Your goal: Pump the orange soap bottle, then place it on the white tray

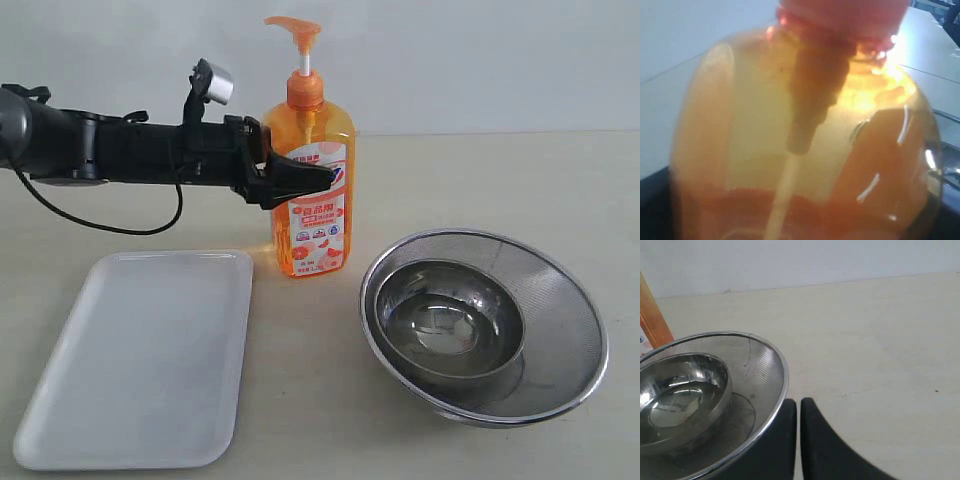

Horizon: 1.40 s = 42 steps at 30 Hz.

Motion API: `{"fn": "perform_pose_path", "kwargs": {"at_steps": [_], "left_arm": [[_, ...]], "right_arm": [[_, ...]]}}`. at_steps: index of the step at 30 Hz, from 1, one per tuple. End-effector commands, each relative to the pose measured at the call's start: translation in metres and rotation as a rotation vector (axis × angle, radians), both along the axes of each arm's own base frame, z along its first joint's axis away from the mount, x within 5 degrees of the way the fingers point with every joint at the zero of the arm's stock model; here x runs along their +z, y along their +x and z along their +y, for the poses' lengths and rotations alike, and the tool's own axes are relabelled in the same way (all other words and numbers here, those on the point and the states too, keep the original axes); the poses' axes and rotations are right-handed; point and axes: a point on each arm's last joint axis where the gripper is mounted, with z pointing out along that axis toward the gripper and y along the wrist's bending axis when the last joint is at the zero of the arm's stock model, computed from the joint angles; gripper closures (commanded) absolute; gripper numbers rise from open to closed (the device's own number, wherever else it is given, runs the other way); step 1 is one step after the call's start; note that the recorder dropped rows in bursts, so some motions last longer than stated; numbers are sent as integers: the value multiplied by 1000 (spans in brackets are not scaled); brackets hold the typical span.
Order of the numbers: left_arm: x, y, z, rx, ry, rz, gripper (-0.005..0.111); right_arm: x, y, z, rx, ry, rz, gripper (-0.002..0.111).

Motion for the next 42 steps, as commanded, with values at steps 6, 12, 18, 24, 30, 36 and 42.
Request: {"fn": "perform_pose_path", "kwargs": {"at_steps": [6,12,18,24,30,36,42], "left_arm": [[7,2,-7,-23,-21,-27,25],[4,6,-21,-18,10,-43,25],[-5,13,-28,-20,18,-45,25],[-6,14,-28,-18,19,-46,39],[-8,17,-26,19,53,-45,102],[14,14,-25,28,45,-79,102],[40,0,-17,79,82,-115,102]], "right_arm": [[1,0,0,-3,-4,-17,108],[1,0,0,-3,-4,-17,108],[1,0,0,-4,-4,-14,108],[1,0,0,-4,-4,-11,108],[1,0,0,-4,-4,-11,108],[1,0,0,-4,-4,-11,108],[1,0,0,-4,-4,-11,108]]}}
